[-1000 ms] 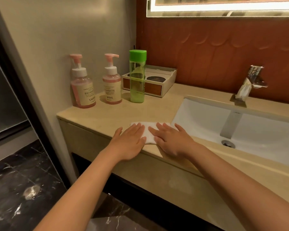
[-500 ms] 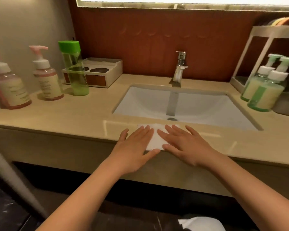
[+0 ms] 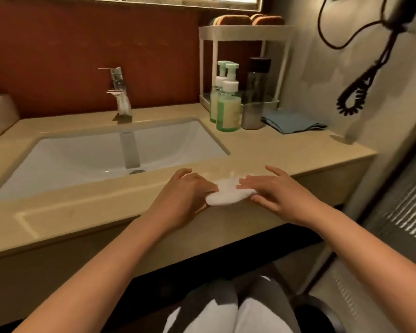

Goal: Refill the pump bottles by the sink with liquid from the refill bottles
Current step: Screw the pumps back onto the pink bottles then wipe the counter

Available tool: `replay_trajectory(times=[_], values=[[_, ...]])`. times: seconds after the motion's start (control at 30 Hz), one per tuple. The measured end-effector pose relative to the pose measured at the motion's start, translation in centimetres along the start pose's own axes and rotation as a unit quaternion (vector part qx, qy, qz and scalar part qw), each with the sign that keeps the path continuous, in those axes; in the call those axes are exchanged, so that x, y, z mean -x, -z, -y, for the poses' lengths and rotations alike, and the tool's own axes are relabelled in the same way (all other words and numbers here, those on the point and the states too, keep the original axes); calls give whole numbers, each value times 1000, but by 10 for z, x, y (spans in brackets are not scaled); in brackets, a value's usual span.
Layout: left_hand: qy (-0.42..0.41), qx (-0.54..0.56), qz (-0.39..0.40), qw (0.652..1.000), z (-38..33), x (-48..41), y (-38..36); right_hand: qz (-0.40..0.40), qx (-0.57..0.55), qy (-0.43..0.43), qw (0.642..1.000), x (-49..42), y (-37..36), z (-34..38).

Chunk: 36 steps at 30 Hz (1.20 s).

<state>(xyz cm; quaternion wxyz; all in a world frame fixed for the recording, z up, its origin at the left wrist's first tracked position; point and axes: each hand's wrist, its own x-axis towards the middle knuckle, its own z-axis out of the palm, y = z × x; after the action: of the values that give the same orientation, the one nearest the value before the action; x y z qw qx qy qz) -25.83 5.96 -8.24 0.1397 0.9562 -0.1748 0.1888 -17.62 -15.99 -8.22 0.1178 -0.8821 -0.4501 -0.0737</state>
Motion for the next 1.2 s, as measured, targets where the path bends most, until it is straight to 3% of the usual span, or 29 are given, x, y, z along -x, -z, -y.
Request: replay_trajectory(times=[0.17,0.3,0.47,0.57,0.63,0.73,0.83,0.97,1.1,1.2], values=[[-22,212,18,977,-48,-48,-38,-35,-141,-99,984,65,24,-45],[-25,297,58,953,-85,-73,-81,-37,-204,-183,961,117,16,-73],[39,425,150,892,-121,-86,-140,-76,-314,-301,897,170,-12,-99],[170,526,218,805,-137,-87,-188,-97,-379,-378,839,198,-40,-110],[275,594,267,707,-149,-84,-222,-110,-398,-433,801,215,-63,-119],[395,662,262,581,-165,-73,-273,-132,-425,-516,732,236,-102,-131],[460,669,254,526,-178,-59,-317,-153,-445,-594,652,250,-142,-140],[526,619,278,513,-193,-43,-368,-189,-463,-678,539,266,-190,-148],[564,591,309,486,-200,-32,-405,-200,-456,-726,474,279,-230,-153],[562,553,366,494,-203,-24,-426,-190,-450,-751,444,282,-252,-158]])
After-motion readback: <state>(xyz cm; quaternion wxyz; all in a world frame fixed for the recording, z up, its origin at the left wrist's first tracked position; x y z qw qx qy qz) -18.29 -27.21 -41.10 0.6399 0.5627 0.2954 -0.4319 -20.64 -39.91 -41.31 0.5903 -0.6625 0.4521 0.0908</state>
